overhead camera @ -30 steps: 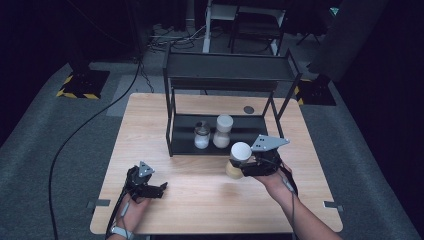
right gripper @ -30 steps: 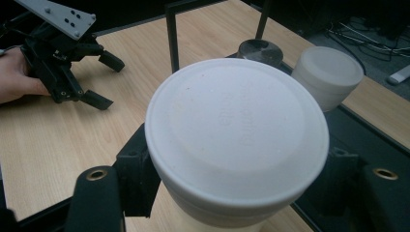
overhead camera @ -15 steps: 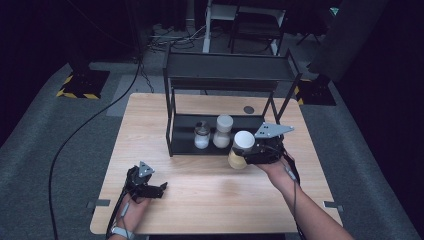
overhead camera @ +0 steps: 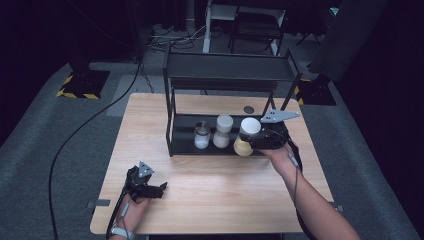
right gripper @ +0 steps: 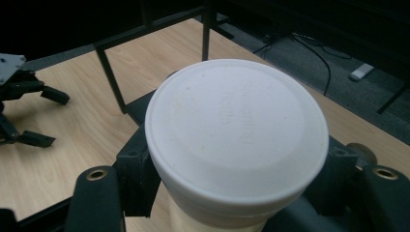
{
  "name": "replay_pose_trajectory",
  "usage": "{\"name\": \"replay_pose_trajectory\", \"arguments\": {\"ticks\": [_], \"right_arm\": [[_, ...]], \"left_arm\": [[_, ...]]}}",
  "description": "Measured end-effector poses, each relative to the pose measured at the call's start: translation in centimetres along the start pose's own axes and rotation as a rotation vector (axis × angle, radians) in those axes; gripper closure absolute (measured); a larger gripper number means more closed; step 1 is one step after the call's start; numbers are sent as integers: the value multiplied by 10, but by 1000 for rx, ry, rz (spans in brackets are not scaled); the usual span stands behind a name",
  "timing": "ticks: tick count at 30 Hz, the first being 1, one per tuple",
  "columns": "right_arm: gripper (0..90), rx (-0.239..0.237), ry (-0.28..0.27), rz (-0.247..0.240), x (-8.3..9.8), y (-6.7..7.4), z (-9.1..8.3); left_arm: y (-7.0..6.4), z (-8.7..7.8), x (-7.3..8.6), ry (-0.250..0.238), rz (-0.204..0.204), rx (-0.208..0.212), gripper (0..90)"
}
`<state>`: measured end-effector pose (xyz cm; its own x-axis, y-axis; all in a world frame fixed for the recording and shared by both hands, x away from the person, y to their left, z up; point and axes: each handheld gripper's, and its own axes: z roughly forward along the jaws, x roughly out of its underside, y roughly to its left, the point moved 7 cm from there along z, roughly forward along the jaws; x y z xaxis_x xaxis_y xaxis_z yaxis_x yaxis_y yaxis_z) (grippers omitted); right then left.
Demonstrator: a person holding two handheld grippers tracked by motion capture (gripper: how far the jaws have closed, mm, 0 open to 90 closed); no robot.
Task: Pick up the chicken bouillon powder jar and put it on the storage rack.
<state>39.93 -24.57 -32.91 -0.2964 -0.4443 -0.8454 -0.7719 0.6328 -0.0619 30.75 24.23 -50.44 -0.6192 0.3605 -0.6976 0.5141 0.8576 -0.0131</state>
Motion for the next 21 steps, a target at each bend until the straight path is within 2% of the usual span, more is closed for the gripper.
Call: {"name": "replay_pose_trajectory", "arguments": {"ticks": [7, 16, 21], "right_arm": [[337, 20, -1, 25, 1, -12, 7], [337, 43, 17, 74, 14, -29, 30], [337, 59, 21, 84, 21, -35, 41]], "left_arm": [[0, 0, 0, -2, -5, -1, 47], [0, 0, 0, -2, -6, -3, 48], [0, 0, 0, -2, -6, -3, 48]]}}
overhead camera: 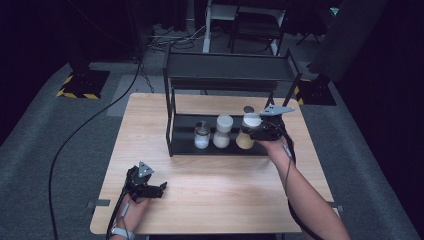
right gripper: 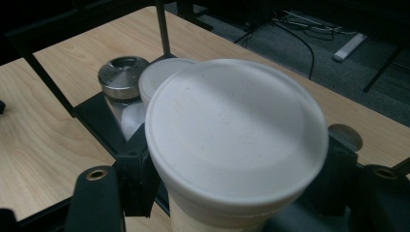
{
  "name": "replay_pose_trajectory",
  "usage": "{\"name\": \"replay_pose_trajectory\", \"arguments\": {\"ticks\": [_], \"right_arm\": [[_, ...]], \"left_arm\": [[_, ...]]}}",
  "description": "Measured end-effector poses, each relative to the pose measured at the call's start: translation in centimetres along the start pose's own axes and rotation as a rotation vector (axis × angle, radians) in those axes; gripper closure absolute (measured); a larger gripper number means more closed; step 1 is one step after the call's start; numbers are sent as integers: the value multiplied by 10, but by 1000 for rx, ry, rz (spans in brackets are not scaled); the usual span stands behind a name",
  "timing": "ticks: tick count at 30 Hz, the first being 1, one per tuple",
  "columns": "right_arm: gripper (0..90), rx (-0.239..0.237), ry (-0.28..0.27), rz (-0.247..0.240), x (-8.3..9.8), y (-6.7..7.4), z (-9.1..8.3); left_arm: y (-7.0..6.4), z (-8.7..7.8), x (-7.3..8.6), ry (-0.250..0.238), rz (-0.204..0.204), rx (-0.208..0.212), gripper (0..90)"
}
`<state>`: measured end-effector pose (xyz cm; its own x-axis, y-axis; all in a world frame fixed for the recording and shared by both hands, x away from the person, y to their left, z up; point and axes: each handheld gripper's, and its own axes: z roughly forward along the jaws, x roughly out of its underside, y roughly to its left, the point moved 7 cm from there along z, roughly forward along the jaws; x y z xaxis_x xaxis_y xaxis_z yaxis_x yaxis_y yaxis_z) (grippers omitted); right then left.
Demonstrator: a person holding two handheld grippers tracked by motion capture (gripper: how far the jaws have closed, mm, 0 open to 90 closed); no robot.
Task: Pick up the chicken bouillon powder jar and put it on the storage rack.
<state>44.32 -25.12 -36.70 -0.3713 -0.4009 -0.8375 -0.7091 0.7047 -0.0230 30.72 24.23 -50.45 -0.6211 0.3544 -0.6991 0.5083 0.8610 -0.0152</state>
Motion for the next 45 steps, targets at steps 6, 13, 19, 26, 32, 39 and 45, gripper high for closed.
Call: {"name": "replay_pose_trajectory", "arguments": {"ticks": [6, 13, 19, 26, 32, 39, 45], "right_arm": [[336, 12, 20, 7, 7, -5, 15], [337, 32, 22, 29, 17, -12, 27], [337, 38, 28, 48, 23, -16, 34], [336, 41, 32, 44, 26, -17, 41], [336, 44, 34, 50, 27, -17, 46], [336, 42, 31, 53, 27, -19, 50], [334, 39, 32, 29, 27, -18, 51]], "left_arm": [[0, 0, 0, 0, 0, 0, 48], [0, 0, 0, 0, 0, 1, 47], [0, 0, 0, 0, -1, 1, 47], [0, 0, 0, 0, -1, 1, 46], [0, 0, 0, 0, -1, 1, 47], [0, 0, 0, 1, -1, 1, 46], [0, 0, 0, 0, -2, 0, 46]]}}
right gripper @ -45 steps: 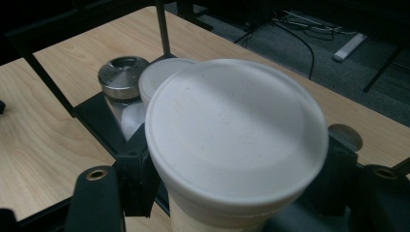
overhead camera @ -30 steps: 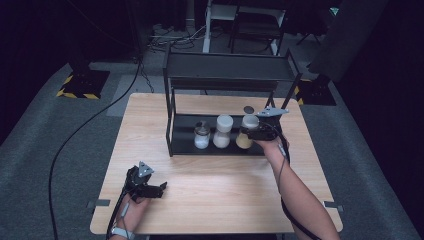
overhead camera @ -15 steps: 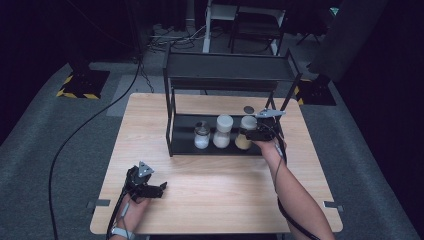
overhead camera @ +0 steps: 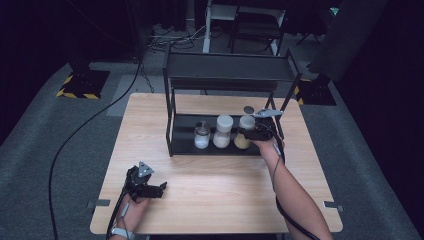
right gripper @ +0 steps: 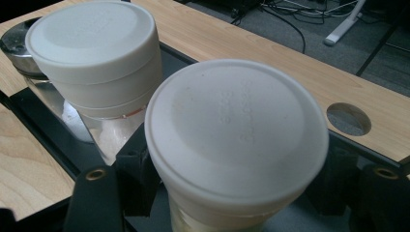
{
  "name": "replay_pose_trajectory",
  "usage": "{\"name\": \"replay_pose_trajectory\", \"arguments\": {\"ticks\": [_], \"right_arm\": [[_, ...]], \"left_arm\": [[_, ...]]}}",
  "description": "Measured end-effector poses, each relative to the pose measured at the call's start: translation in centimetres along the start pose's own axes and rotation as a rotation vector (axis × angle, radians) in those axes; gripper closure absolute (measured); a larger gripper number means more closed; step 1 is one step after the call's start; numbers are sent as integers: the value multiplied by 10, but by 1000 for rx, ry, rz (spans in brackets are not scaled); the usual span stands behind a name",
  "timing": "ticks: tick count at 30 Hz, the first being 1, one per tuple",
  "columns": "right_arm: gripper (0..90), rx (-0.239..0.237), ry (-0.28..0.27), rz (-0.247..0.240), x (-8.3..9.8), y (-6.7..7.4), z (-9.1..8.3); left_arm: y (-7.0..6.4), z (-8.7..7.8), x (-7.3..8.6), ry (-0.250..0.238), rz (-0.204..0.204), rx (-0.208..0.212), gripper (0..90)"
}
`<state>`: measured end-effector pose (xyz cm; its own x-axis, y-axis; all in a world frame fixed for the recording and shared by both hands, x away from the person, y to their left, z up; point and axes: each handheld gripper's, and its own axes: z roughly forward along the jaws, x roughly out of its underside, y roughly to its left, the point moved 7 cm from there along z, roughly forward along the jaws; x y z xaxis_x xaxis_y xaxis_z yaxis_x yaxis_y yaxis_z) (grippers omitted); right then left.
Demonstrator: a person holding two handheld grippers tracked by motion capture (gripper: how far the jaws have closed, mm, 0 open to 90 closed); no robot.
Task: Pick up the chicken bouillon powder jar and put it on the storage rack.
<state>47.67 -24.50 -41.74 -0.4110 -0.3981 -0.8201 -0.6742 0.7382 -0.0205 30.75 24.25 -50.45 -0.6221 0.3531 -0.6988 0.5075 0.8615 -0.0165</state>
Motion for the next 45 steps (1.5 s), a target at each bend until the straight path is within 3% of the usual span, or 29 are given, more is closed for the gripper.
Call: {"name": "replay_pose_trajectory", "arguments": {"ticks": [6, 14, 27, 45], "right_arm": [[324, -11, 3, -2, 0, -2, -1], [181, -6, -36, -4, -7, 1, -11], [100, -5, -79, -53, -18, 14, -56], [94, -46, -92, -89, 1, 30, -110]], "left_arm": [[0, 0, 0, -1, 0, 0, 46], [0, 0, 0, 1, -2, -3, 47], [0, 0, 0, 0, -3, -5, 48], [0, 0, 0, 1, -7, -6, 46]]}}
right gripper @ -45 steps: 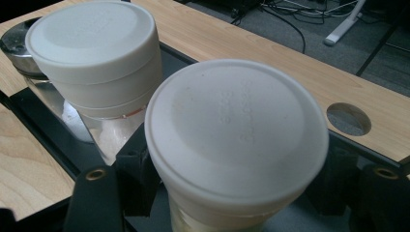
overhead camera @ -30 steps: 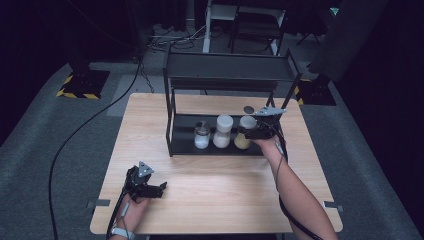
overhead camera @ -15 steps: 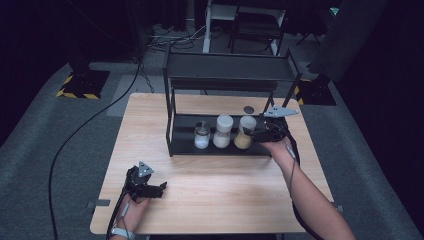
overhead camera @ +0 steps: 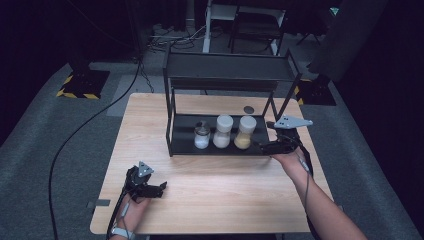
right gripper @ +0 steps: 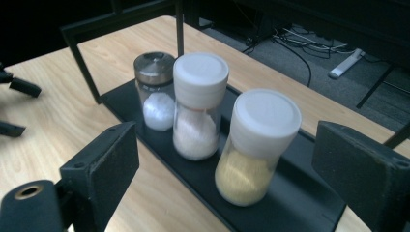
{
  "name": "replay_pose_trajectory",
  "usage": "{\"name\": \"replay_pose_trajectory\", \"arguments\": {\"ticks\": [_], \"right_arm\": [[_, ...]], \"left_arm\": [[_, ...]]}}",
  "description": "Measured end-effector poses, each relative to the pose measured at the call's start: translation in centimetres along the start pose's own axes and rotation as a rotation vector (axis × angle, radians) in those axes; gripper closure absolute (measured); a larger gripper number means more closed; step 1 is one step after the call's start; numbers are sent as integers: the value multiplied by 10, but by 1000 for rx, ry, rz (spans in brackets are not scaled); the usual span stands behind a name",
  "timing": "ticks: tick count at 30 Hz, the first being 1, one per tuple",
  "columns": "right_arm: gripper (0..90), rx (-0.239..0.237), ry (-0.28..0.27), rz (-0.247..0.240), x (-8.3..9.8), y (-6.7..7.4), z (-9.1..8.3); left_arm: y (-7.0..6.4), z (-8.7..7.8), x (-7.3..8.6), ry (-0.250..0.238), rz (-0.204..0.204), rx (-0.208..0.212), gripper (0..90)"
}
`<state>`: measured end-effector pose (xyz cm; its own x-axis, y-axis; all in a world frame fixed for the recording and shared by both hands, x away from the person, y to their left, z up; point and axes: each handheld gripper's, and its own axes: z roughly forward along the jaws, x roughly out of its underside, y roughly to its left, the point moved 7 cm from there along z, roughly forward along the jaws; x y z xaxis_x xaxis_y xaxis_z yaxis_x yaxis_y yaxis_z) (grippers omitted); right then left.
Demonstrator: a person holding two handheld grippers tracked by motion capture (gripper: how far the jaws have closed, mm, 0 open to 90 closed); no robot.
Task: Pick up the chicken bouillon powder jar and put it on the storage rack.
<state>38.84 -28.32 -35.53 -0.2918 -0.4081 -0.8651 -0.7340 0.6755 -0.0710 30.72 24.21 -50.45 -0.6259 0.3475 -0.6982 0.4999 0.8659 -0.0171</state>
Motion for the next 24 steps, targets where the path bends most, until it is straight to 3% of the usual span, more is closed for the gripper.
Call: {"name": "replay_pose_trajectory", "arguments": {"ticks": [10, 24], "right_arm": [[84, -13, 12, 8, 18, 7, -11], [81, -39, 65, 18, 53, 14, -2]], "left_arm": [[0, 0, 0, 1, 0, 0, 46], [0, 0, 0, 1, -3, -1, 45]]}}
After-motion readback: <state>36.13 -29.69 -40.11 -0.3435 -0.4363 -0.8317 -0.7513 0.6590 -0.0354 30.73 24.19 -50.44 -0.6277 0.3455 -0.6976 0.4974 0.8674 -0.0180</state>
